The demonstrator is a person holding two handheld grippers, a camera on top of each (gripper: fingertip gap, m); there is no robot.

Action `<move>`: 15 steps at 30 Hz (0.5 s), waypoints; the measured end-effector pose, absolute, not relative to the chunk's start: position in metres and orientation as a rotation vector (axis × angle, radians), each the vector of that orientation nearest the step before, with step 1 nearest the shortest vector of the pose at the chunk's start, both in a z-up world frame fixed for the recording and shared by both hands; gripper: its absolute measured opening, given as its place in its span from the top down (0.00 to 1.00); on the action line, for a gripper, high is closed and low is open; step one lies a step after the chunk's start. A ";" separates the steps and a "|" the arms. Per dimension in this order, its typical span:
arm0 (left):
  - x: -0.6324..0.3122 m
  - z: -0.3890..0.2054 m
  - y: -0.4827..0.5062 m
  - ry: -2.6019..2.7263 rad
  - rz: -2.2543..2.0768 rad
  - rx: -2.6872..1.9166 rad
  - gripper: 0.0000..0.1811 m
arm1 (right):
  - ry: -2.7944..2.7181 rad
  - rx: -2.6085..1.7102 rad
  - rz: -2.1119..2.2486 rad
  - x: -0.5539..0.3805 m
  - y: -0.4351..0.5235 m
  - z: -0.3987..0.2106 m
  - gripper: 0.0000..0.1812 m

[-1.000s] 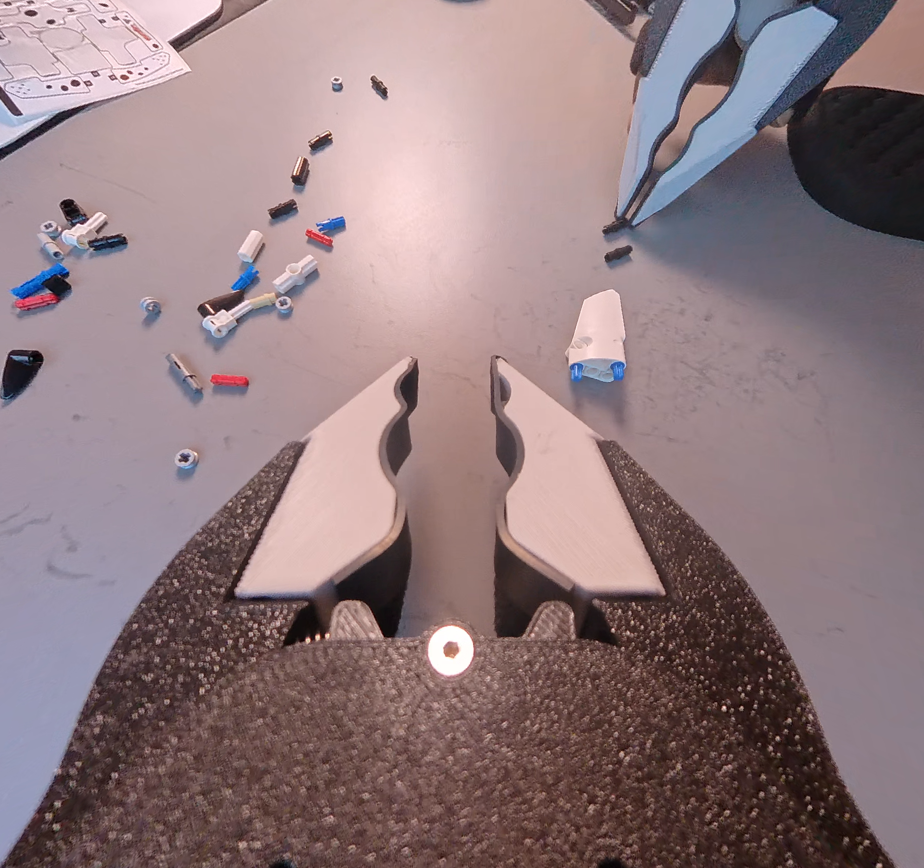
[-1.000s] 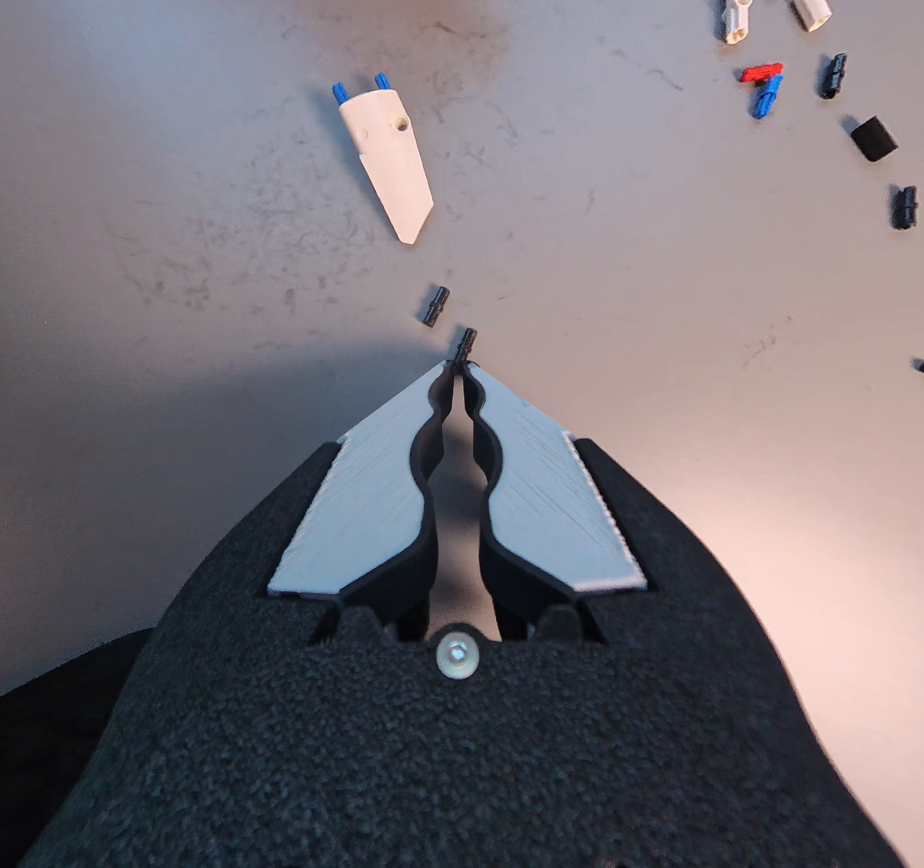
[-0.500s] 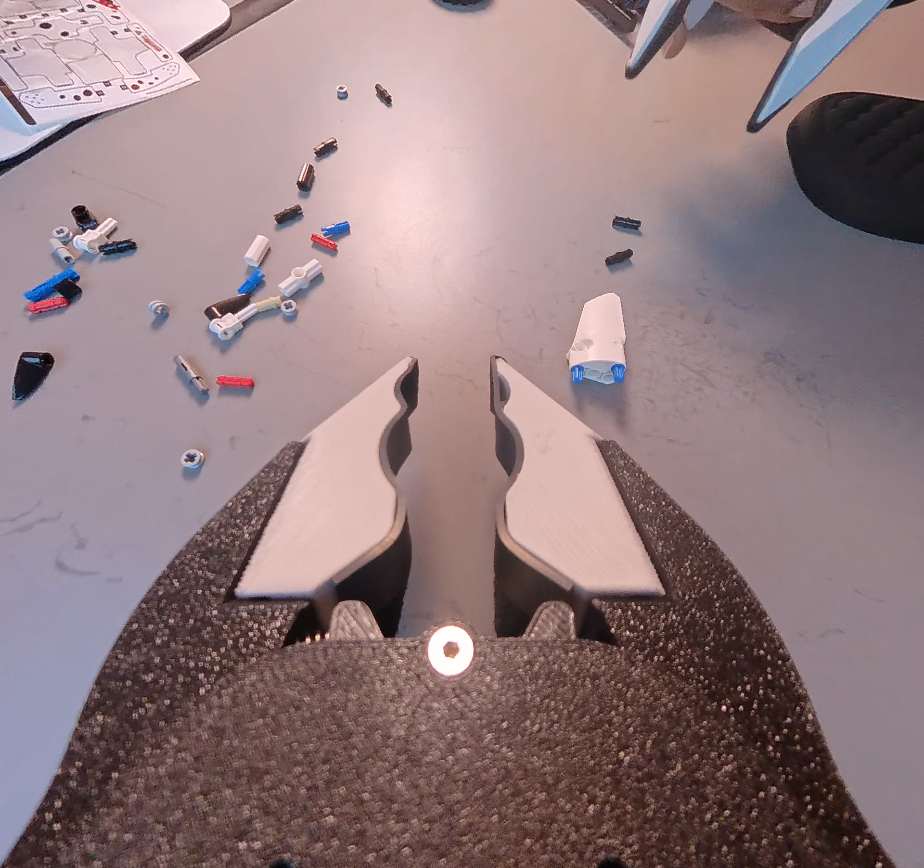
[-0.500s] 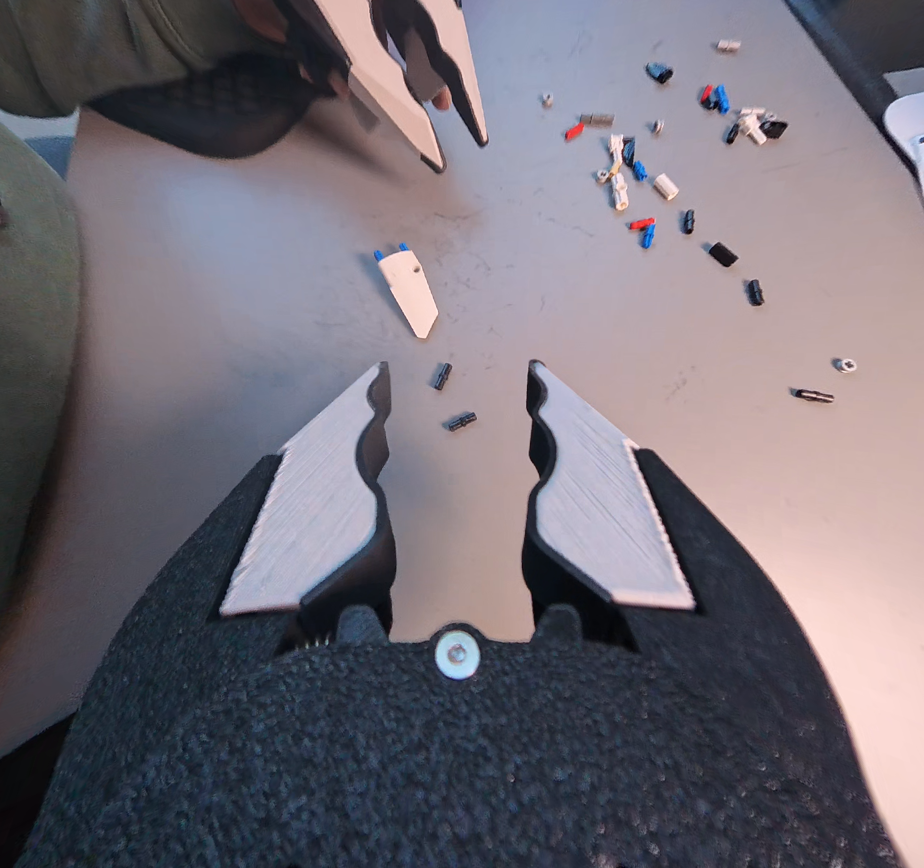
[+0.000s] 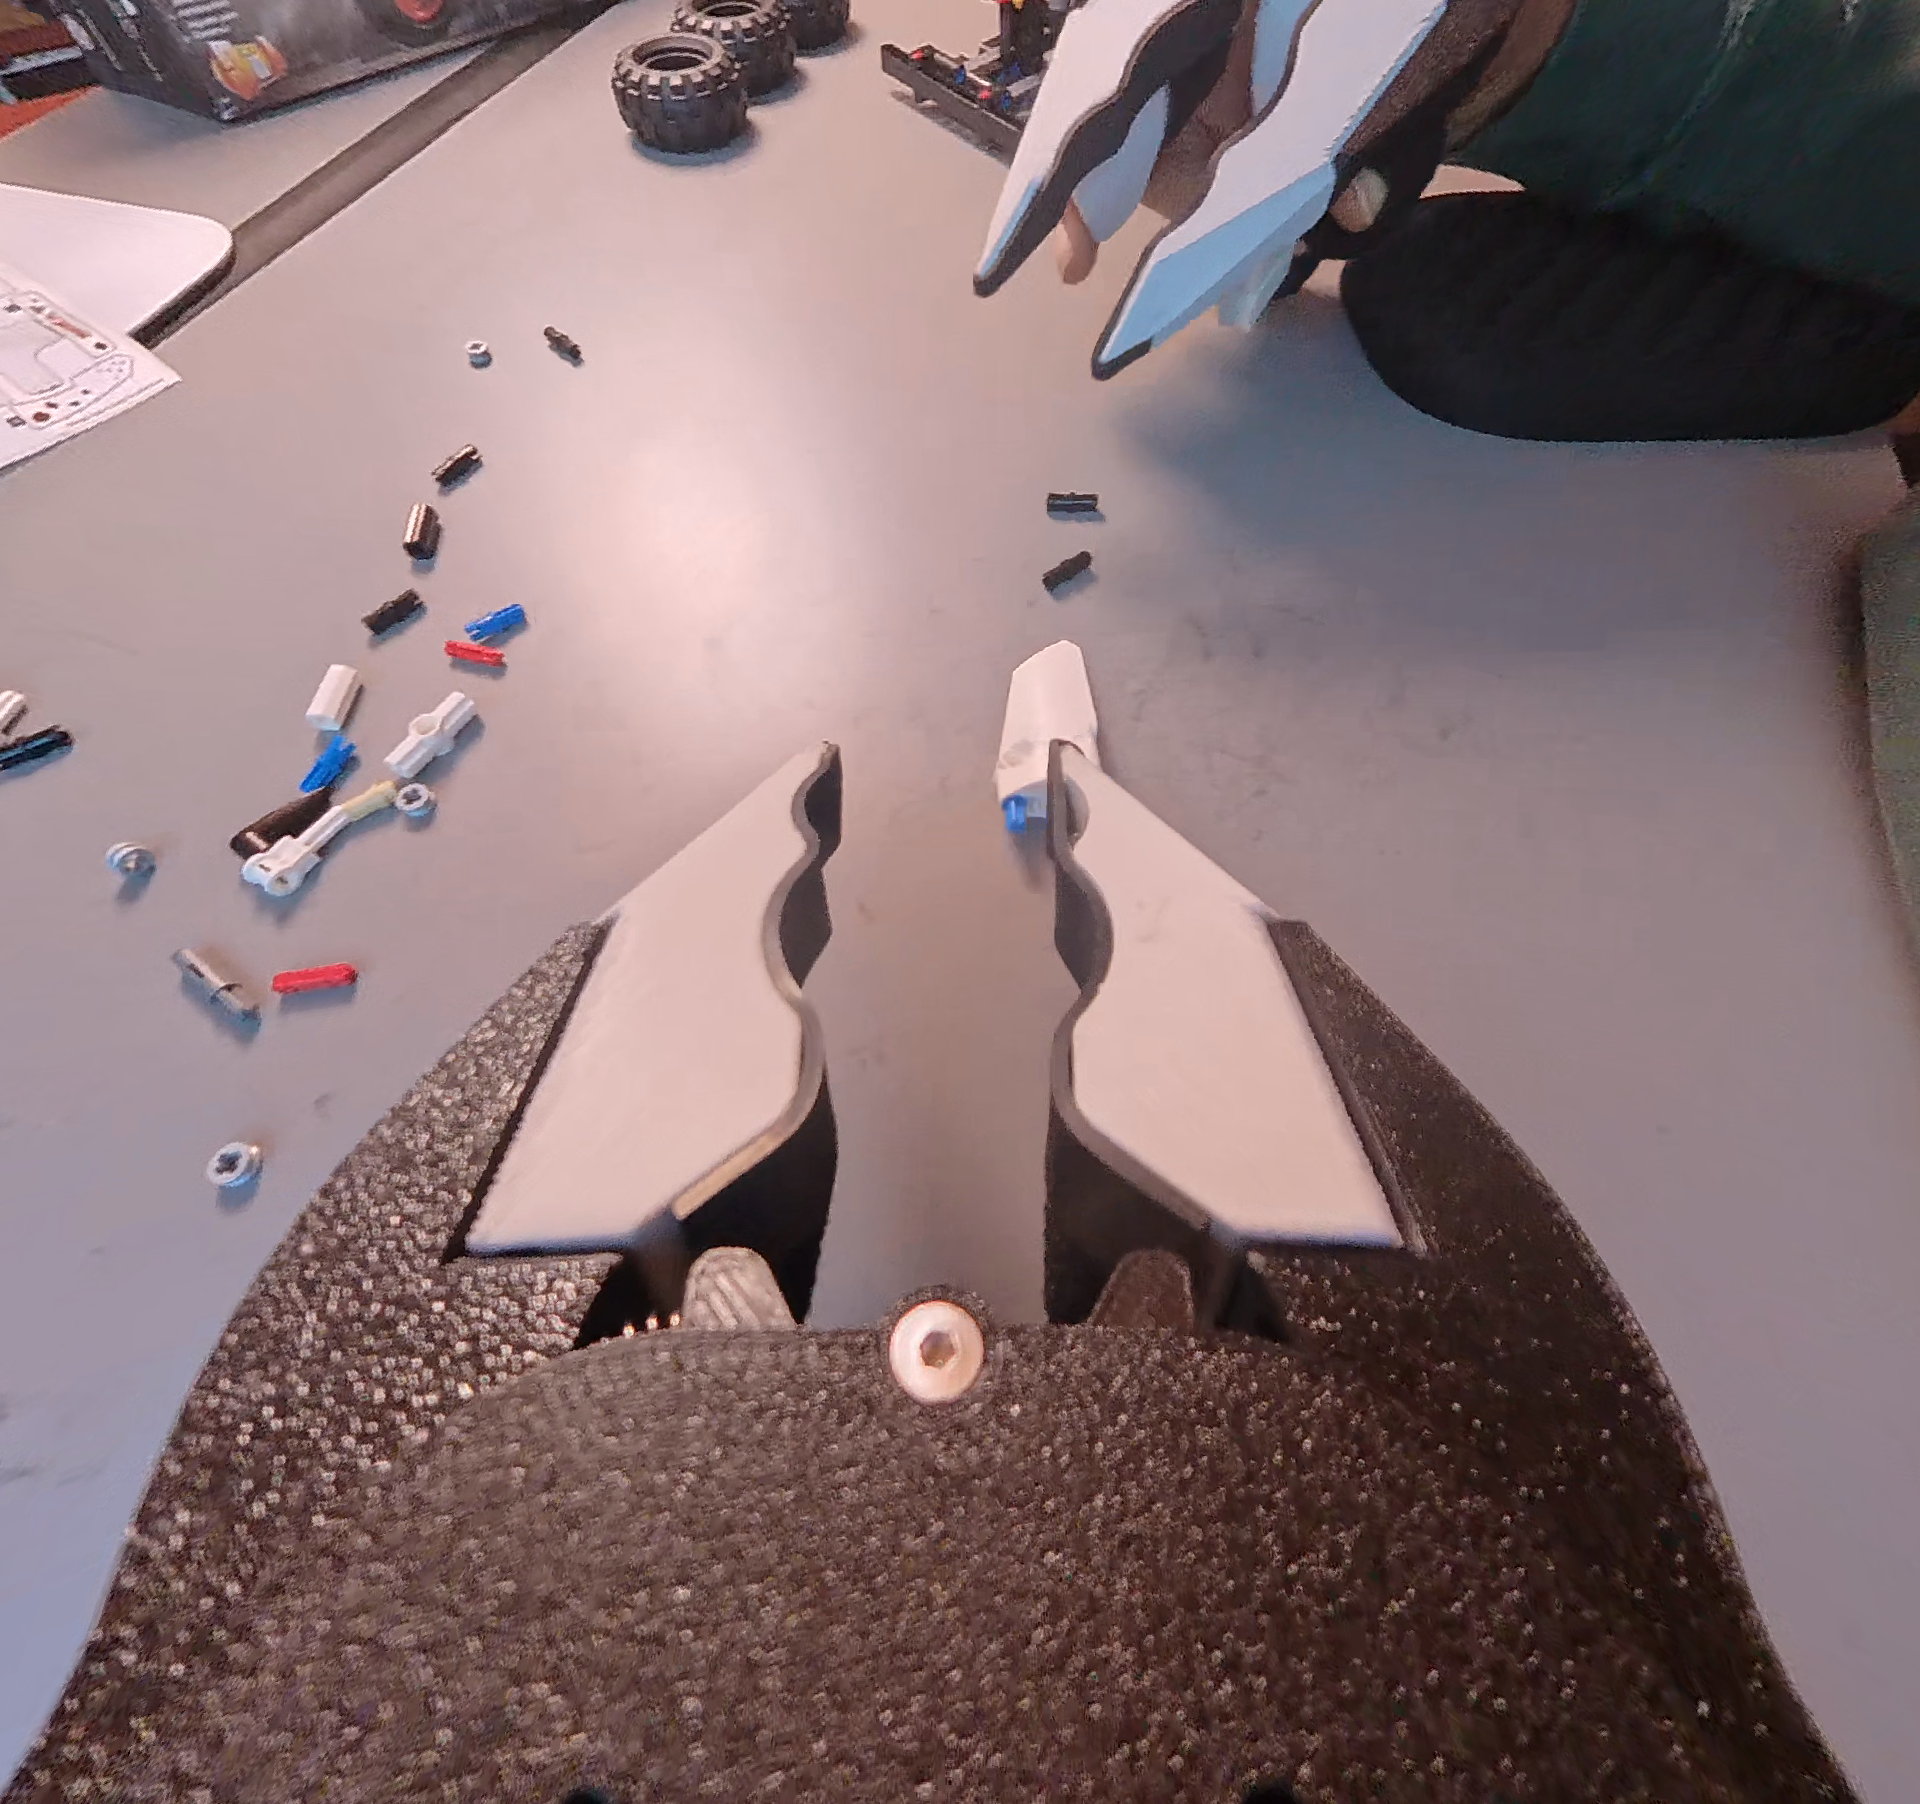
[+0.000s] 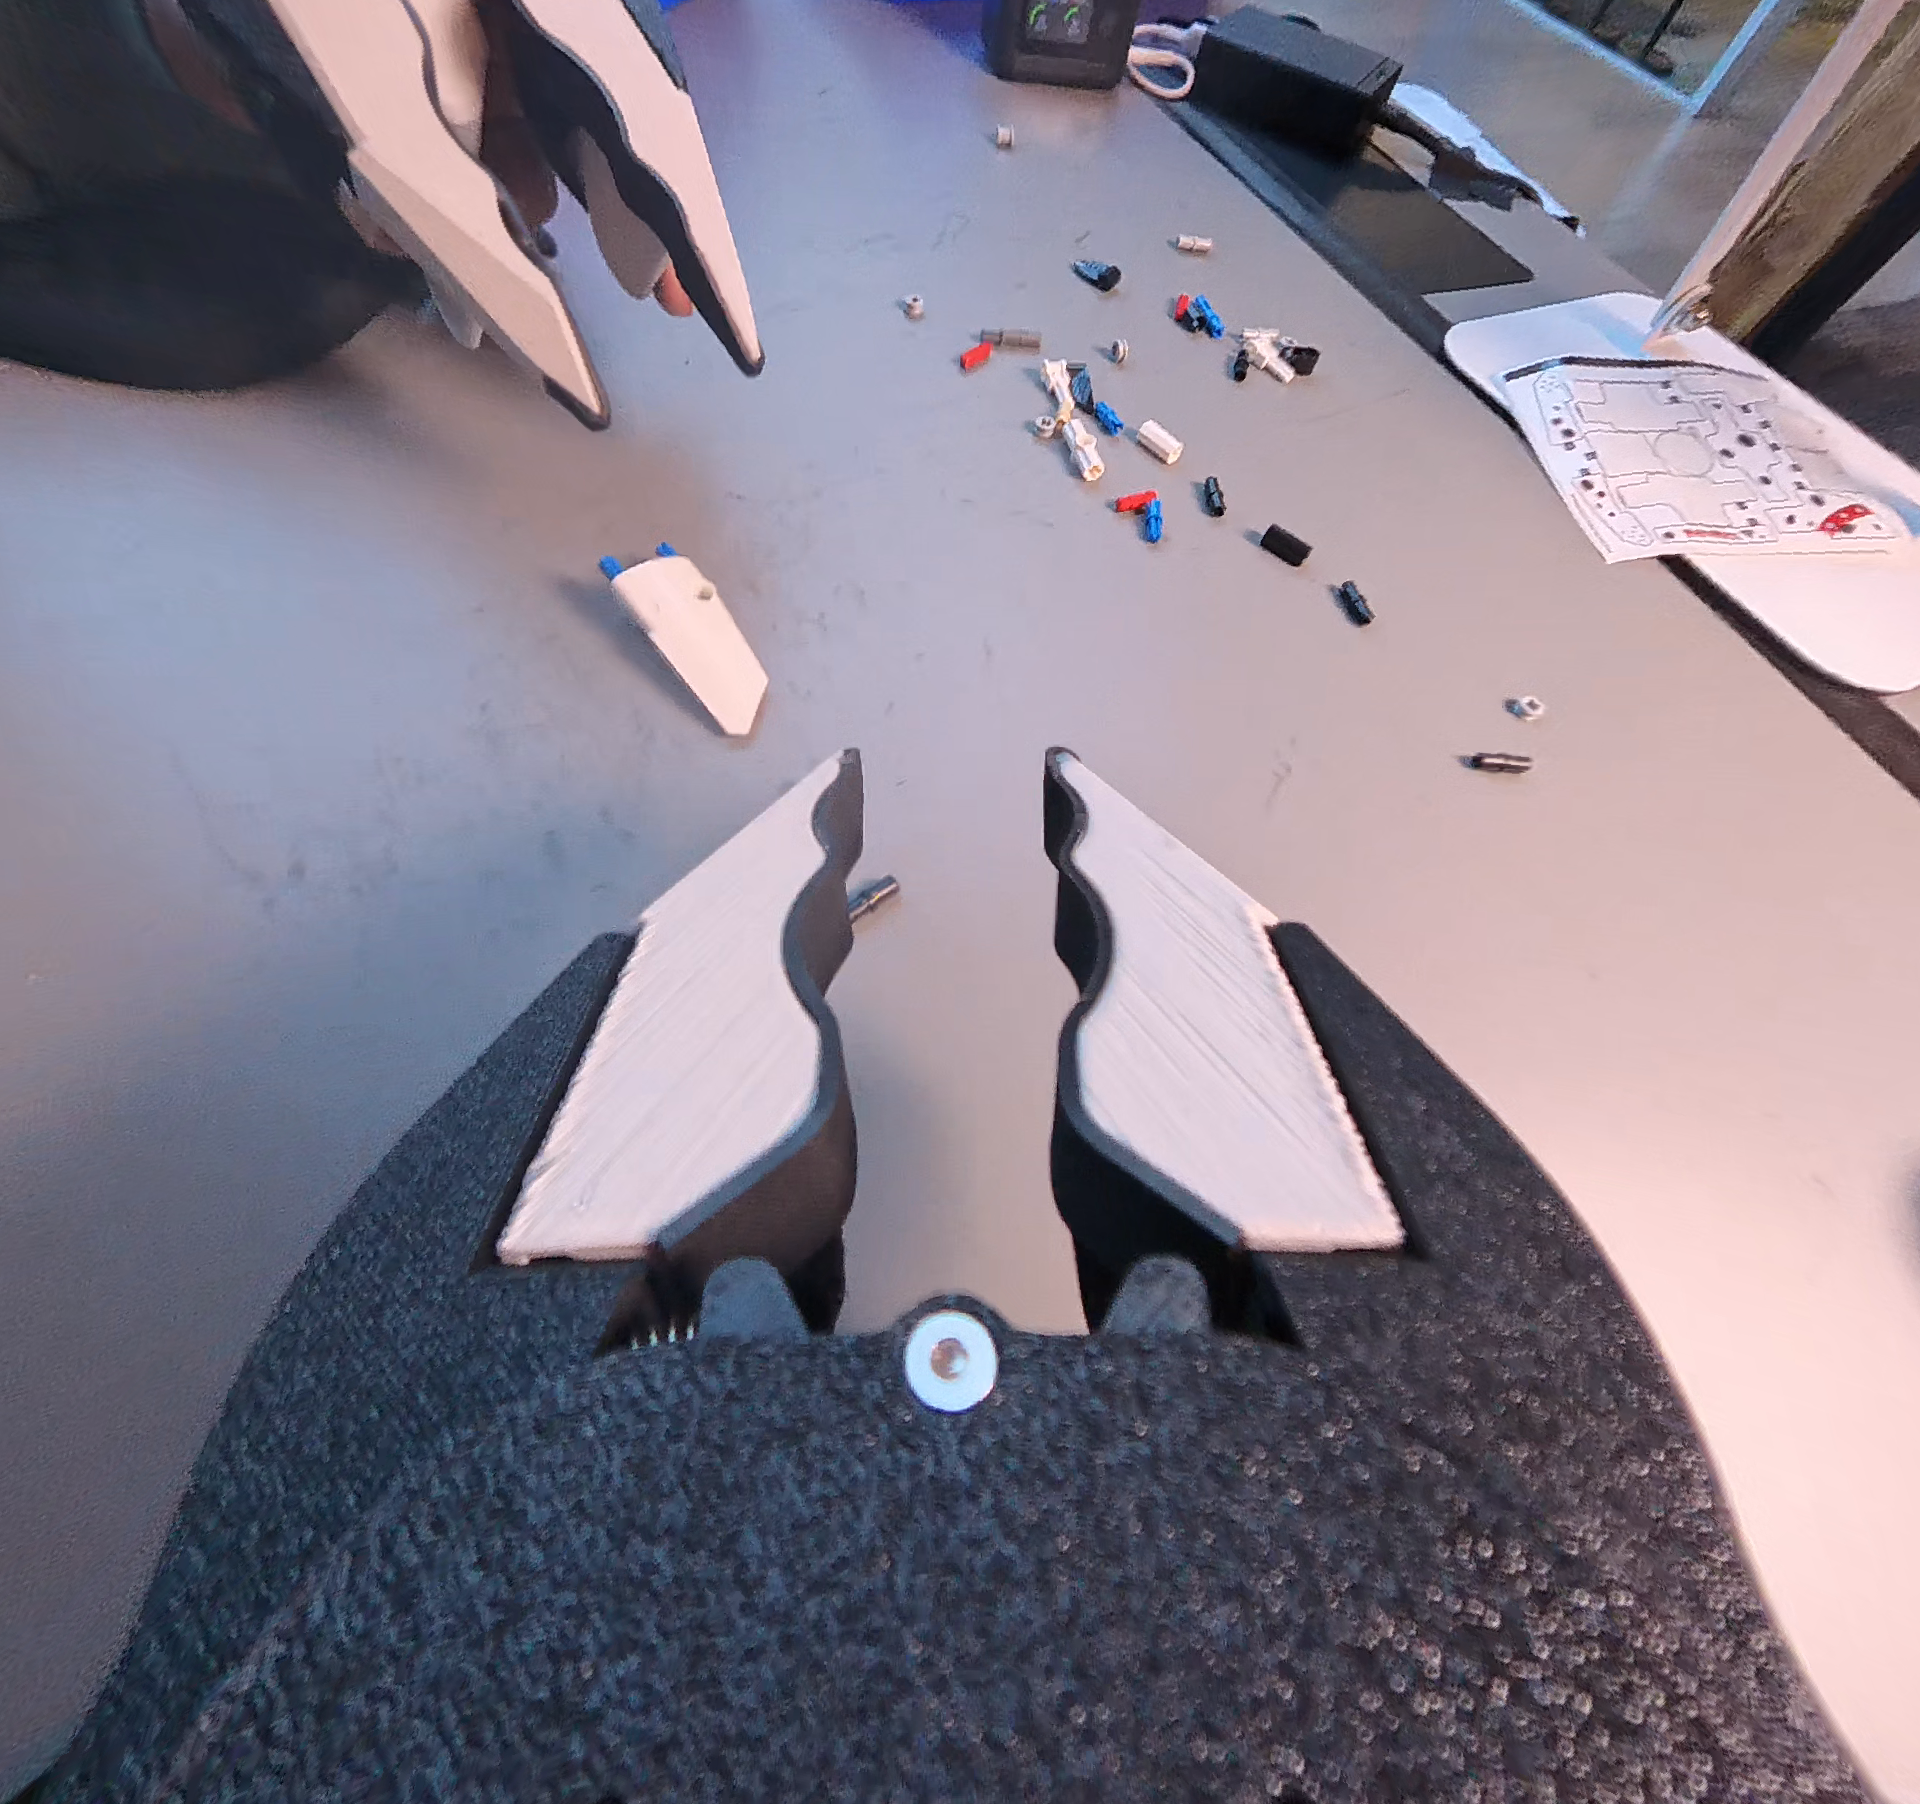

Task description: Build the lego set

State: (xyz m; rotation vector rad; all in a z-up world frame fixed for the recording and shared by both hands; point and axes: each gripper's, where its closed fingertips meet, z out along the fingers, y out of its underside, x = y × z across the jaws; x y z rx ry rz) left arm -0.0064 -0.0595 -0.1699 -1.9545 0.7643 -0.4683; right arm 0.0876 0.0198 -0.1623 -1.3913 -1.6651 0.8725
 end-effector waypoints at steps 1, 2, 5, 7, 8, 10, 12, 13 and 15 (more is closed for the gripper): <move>-0.002 -0.171 -0.061 0.785 -0.477 -1.950 0.78 | -1.694 -1.394 0.879 0.090 0.016 -0.166 0.81; 0.002 -0.172 -0.063 0.806 -0.482 -1.950 0.78 | -1.729 -1.399 0.885 0.092 0.011 -0.171 0.80; 0.013 -0.183 -0.065 0.867 -0.477 -1.986 0.77 | -1.835 -1.400 0.819 0.100 0.003 -0.188 0.80; 0.017 -0.190 -0.064 0.904 -0.452 -2.014 0.76 | -1.852 -1.393 0.794 0.100 0.002 -0.191 0.80; 0.019 -0.191 -0.063 0.914 -0.450 -2.020 0.77 | -1.854 -1.396 0.791 0.100 0.002 -0.191 0.80; 0.022 -0.196 -0.062 0.925 -0.437 -2.049 0.79 | -1.853 -1.410 0.775 0.101 0.004 -0.193 0.80; 0.023 -0.202 -0.061 0.943 -0.415 -2.079 0.80 | -1.845 -1.408 0.780 0.101 0.004 -0.192 0.81; 0.024 -0.204 -0.061 0.951 -0.409 -2.091 0.81 | -1.842 -1.408 0.780 0.101 0.005 -0.192 0.81; 0.025 -0.208 -0.061 0.974 -0.402 -2.110 0.84 | -1.835 -1.413 0.777 0.100 0.006 -0.191 0.81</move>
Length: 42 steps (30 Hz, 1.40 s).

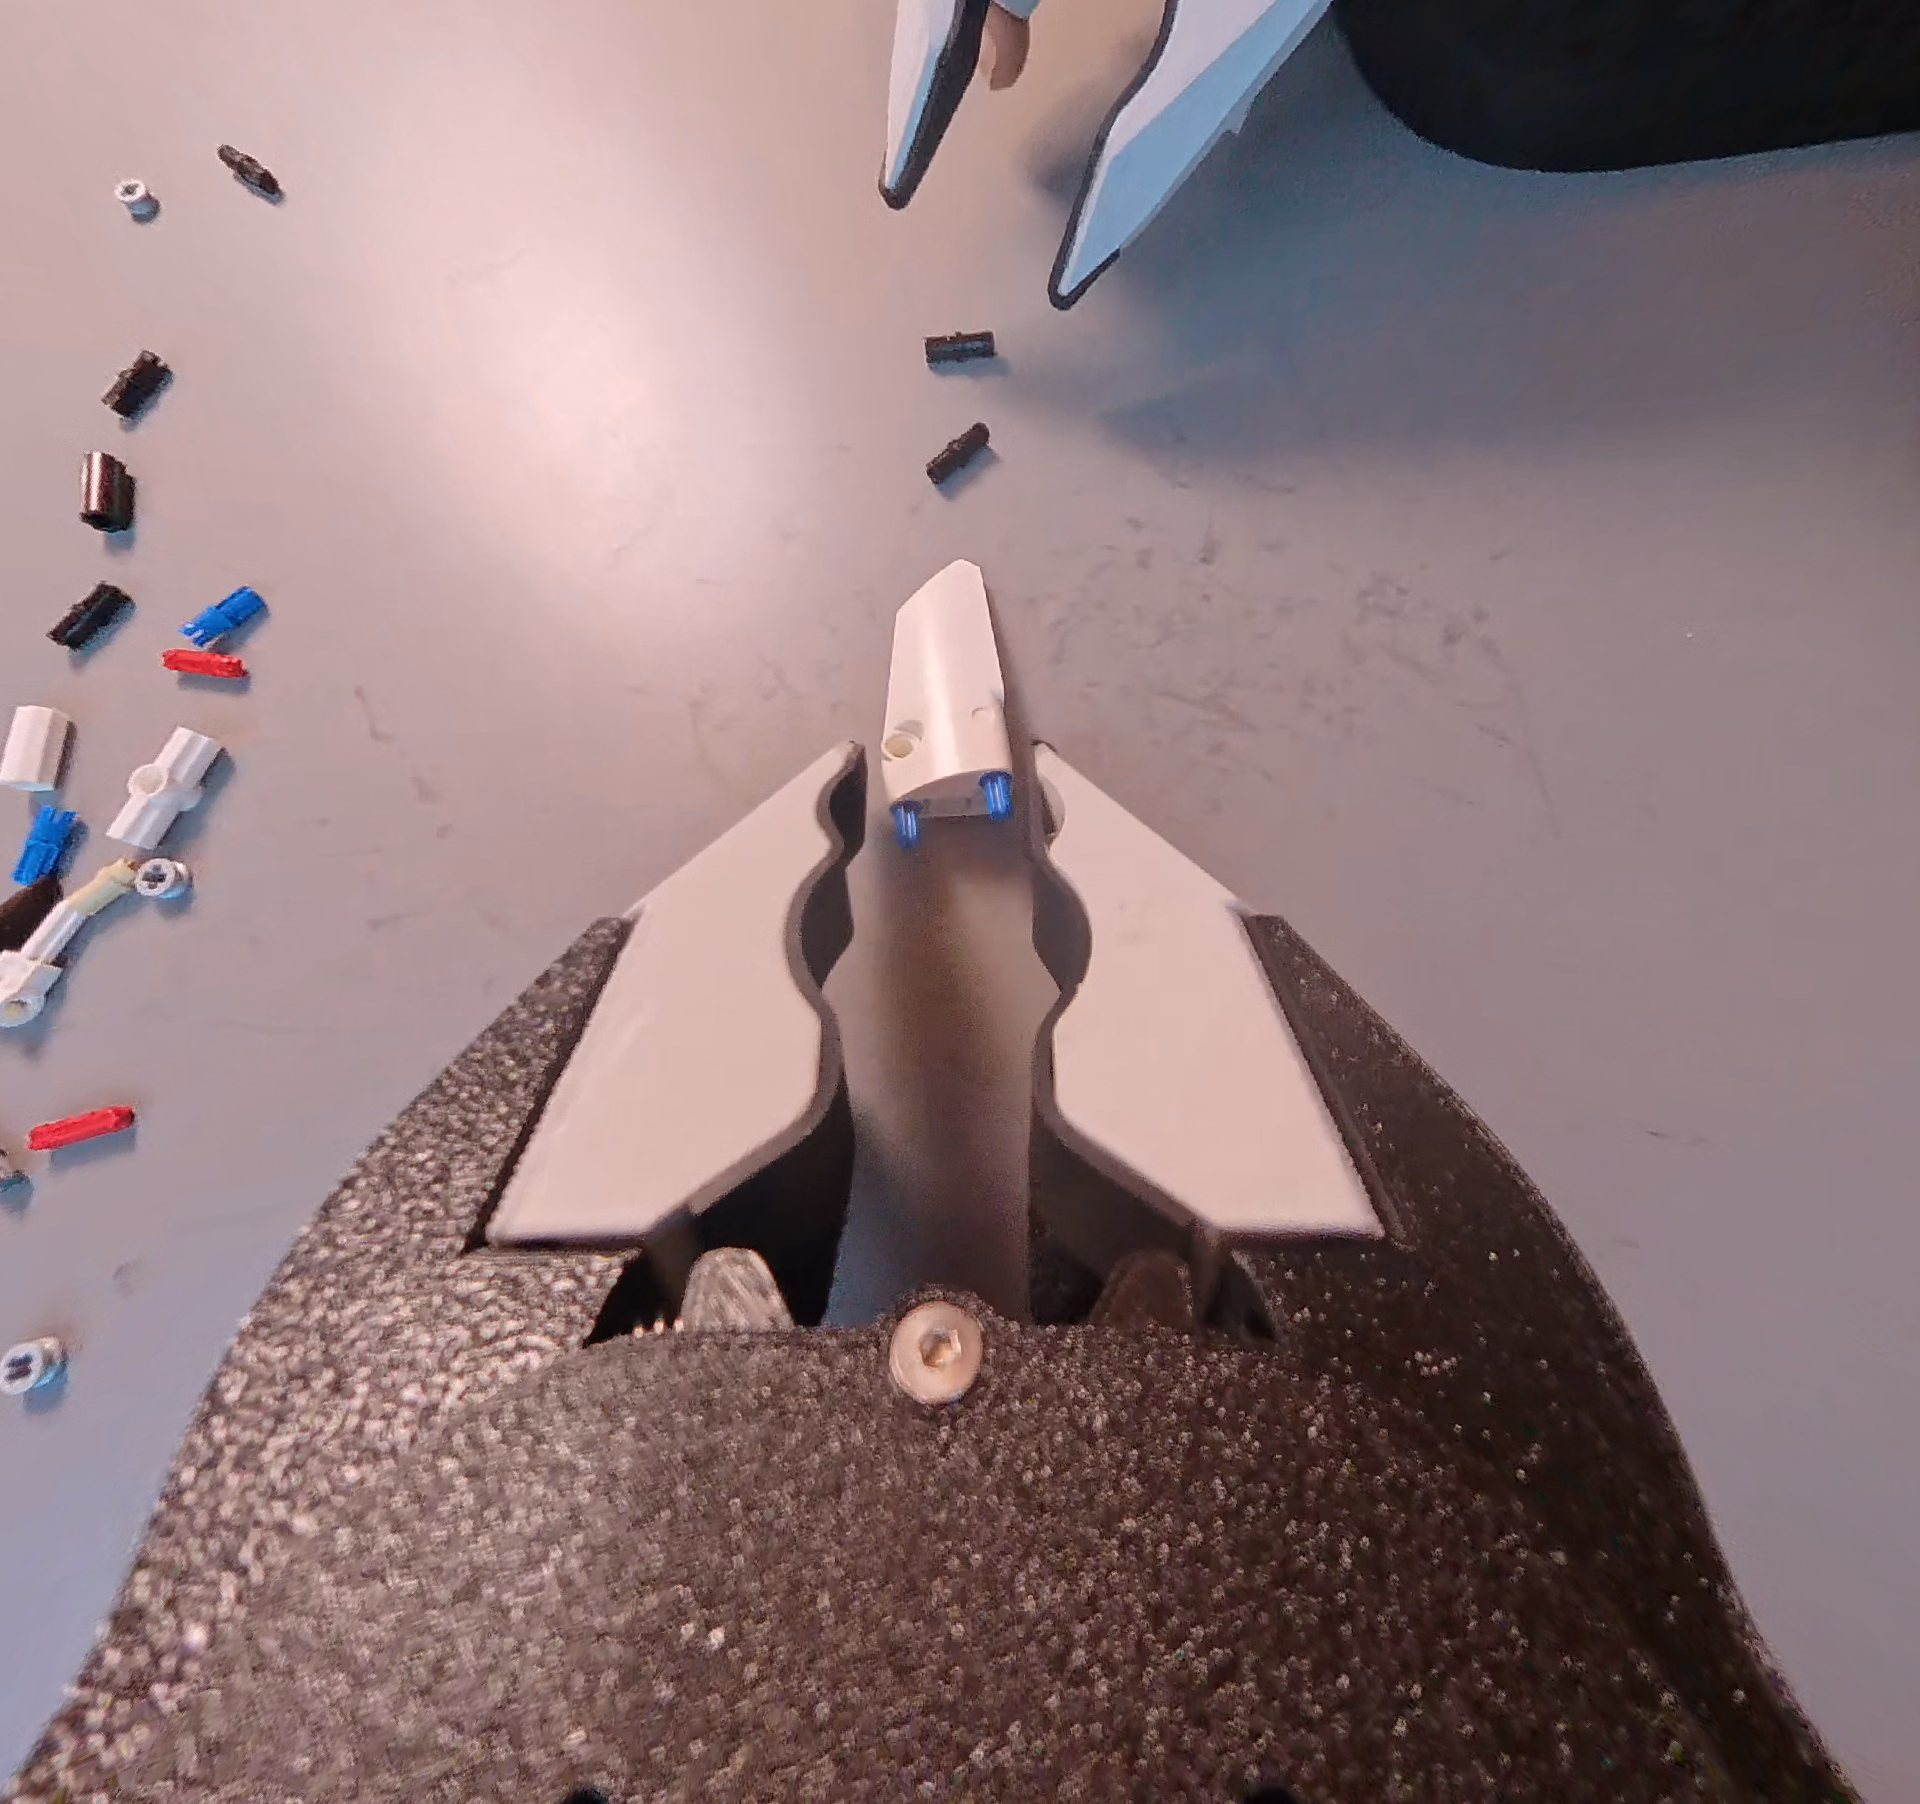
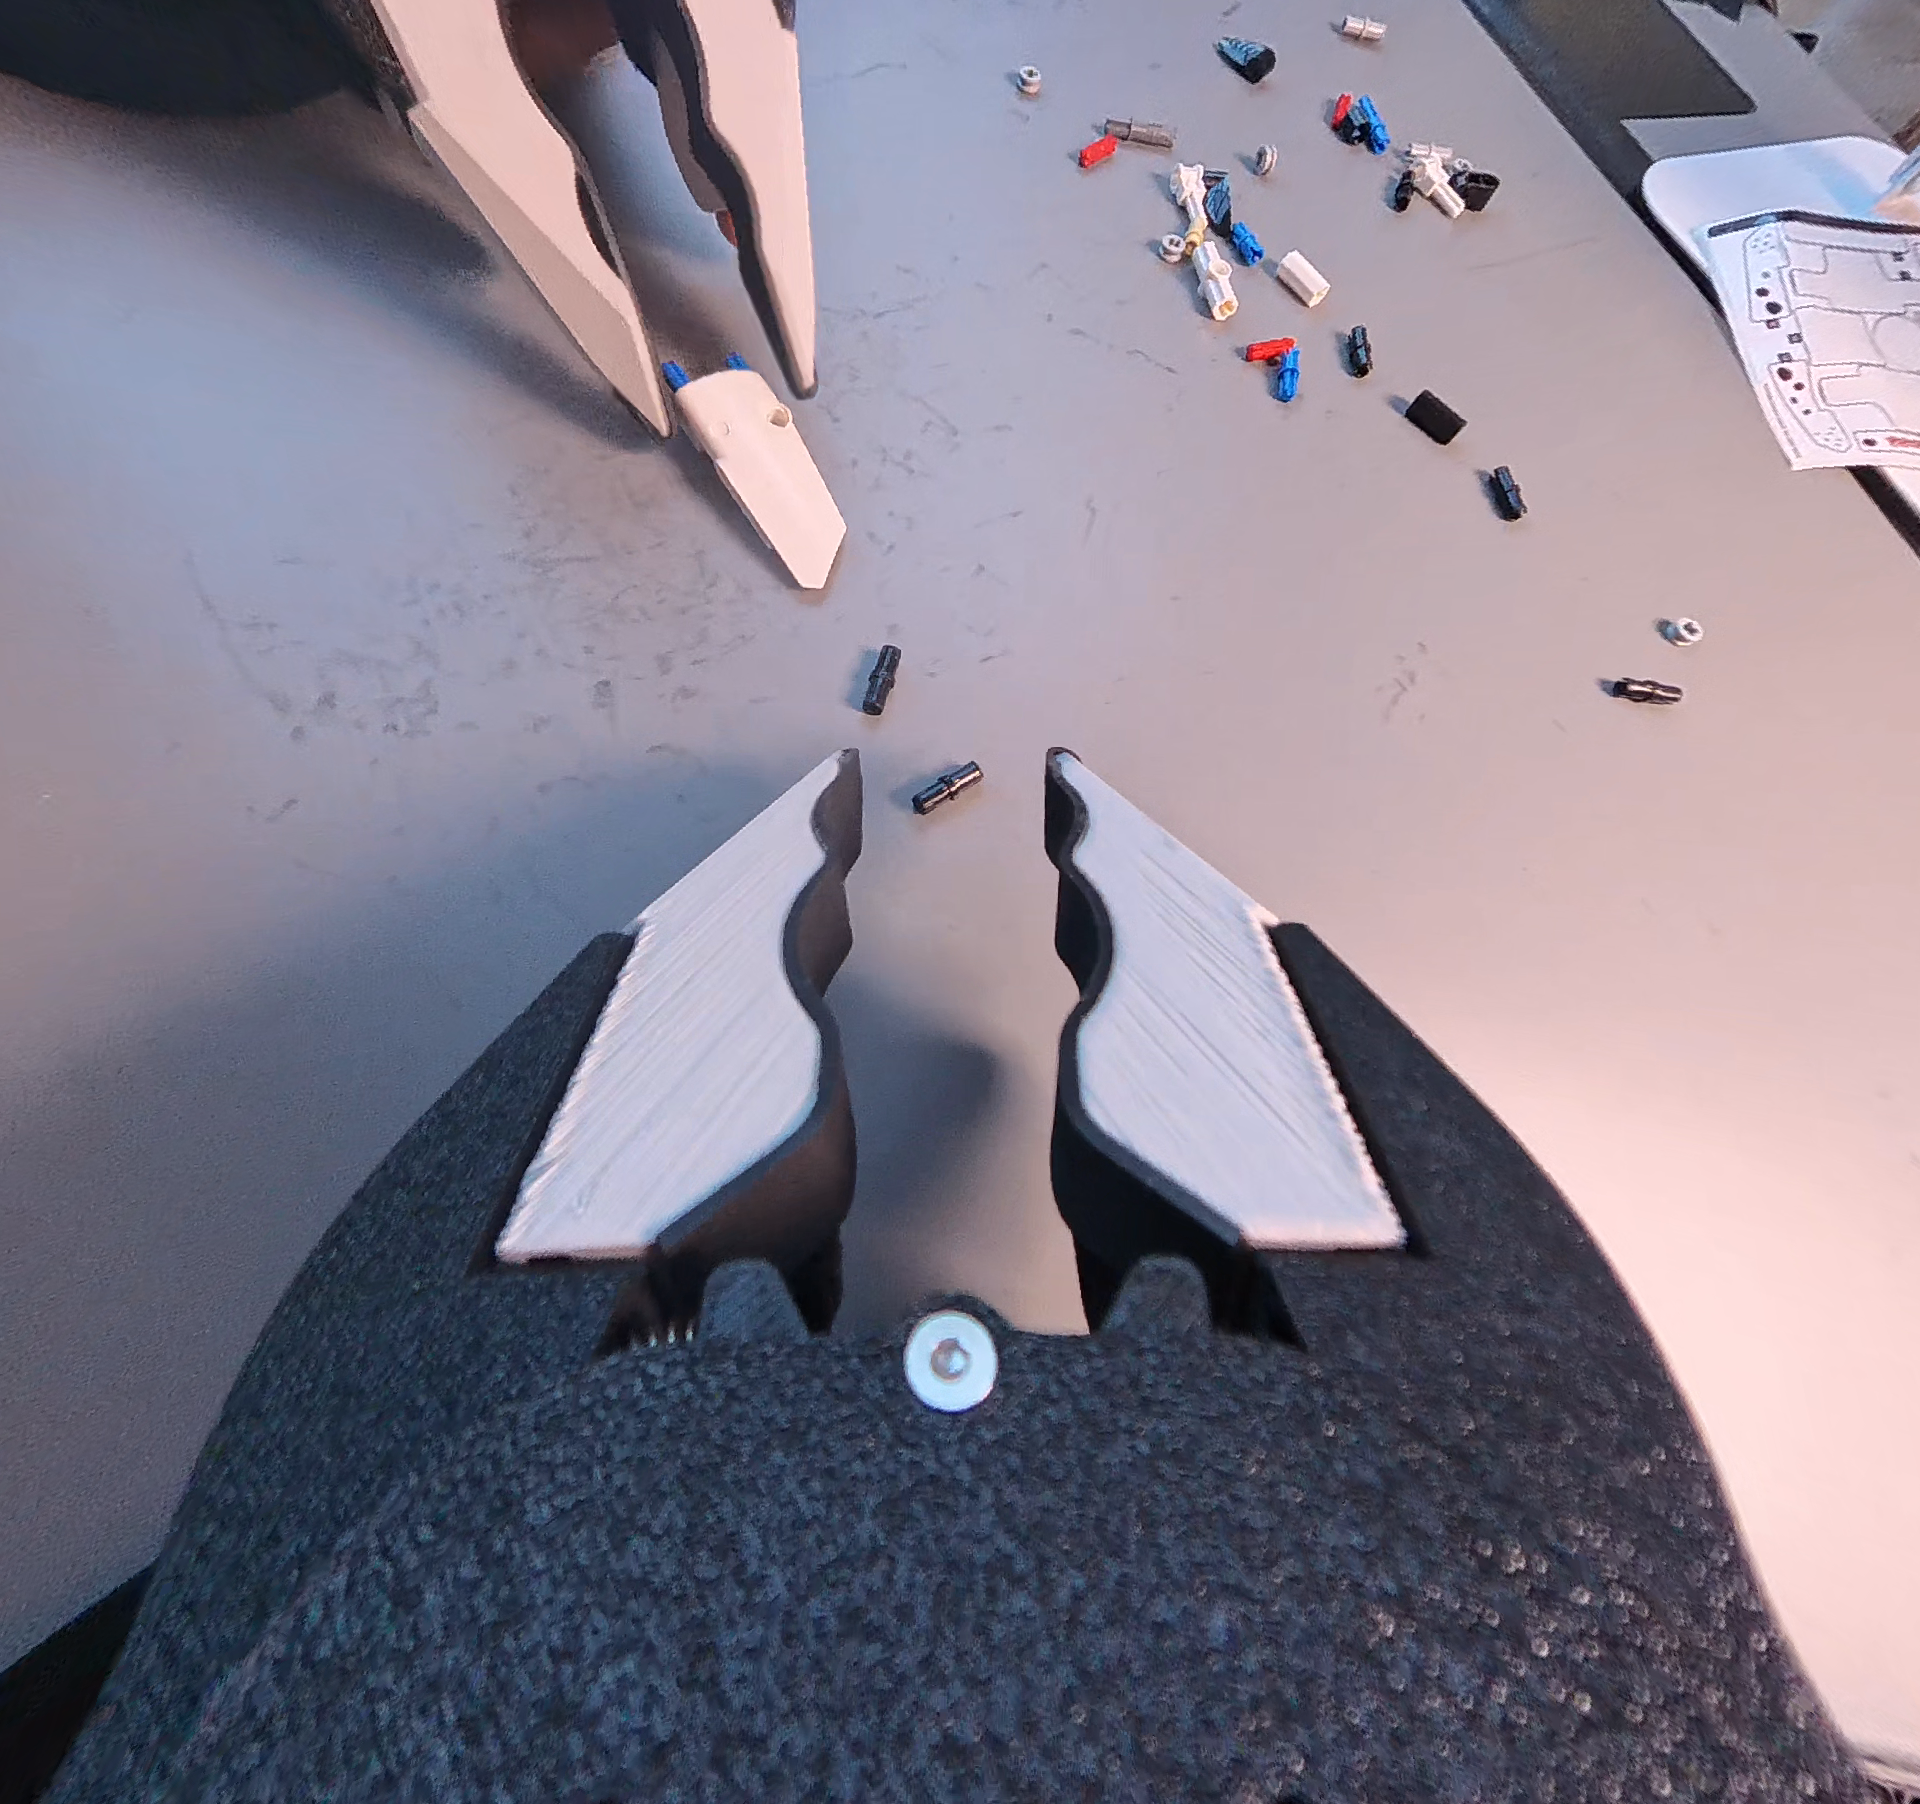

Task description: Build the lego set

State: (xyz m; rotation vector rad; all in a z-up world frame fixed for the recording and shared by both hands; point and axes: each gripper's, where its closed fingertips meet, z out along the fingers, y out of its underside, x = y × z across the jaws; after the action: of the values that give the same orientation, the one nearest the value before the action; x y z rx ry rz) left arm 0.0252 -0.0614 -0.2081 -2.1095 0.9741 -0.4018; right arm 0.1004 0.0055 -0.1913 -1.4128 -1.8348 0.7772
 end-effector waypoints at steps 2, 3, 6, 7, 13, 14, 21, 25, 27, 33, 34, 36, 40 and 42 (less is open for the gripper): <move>0.026 -0.213 -0.061 0.998 -0.378 -2.128 0.87 | -1.839 -1.419 0.765 0.100 0.006 -0.193 0.81; 0.026 -0.213 -0.061 1.003 -0.367 -2.129 0.87 | -1.842 -1.419 0.762 0.100 0.005 -0.193 0.81; 0.025 -0.212 -0.061 0.998 -0.361 -2.117 0.87 | -1.841 -1.439 0.749 0.098 0.007 -0.196 0.82; 0.026 -0.209 -0.061 0.996 -0.367 -2.100 0.87 | -1.842 -1.448 0.743 0.098 0.007 -0.197 0.82; 0.022 -0.191 -0.060 0.920 -0.418 -2.013 0.87 | -1.833 -1.471 0.733 0.097 0.009 -0.199 0.82; 0.021 -0.191 -0.059 0.915 -0.424 -2.014 0.87 | -1.832 -1.469 0.734 0.097 0.009 -0.198 0.82; 0.018 -0.189 -0.056 0.899 -0.398 -2.002 0.87 | -1.821 -1.468 0.674 0.098 0.012 -0.200 0.83; 0.018 -0.189 -0.055 0.898 -0.393 -2.003 0.87 | -1.815 -1.484 0.654 0.098 0.014 -0.201 0.83; 0.019 -0.190 -0.056 0.905 -0.389 -2.006 0.87 | -1.823 -1.502 0.656 0.099 0.014 -0.203 0.83; 0.020 -0.199 -0.064 0.956 -0.405 -2.049 0.87 | -1.860 -1.528 0.654 0.099 0.012 -0.210 0.83; 0.019 -0.201 -0.064 0.964 -0.394 -2.059 0.87 | -1.863 -1.530 0.660 0.099 0.011 -0.210 0.84; 0.015 -0.205 -0.064 0.964 -0.355 -2.083 0.87 | -1.859 -1.544 0.673 0.099 0.012 -0.210 0.84; 0.009 -0.213 -0.062 0.960 -0.259 -2.126 0.87 | -1.847 -1.555 0.666 0.099 0.014 -0.210 0.86; 0.009 -0.213 -0.062 0.949 -0.254 -2.131 0.87 | -1.847 -1.545 0.649 0.099 0.014 -0.210 0.87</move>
State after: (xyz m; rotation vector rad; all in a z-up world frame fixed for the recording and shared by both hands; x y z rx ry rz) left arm 0.0093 -0.0618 -0.2130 -2.1307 0.9487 -0.2542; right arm 0.0991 0.0144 -0.2101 -1.5447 -1.8474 0.6488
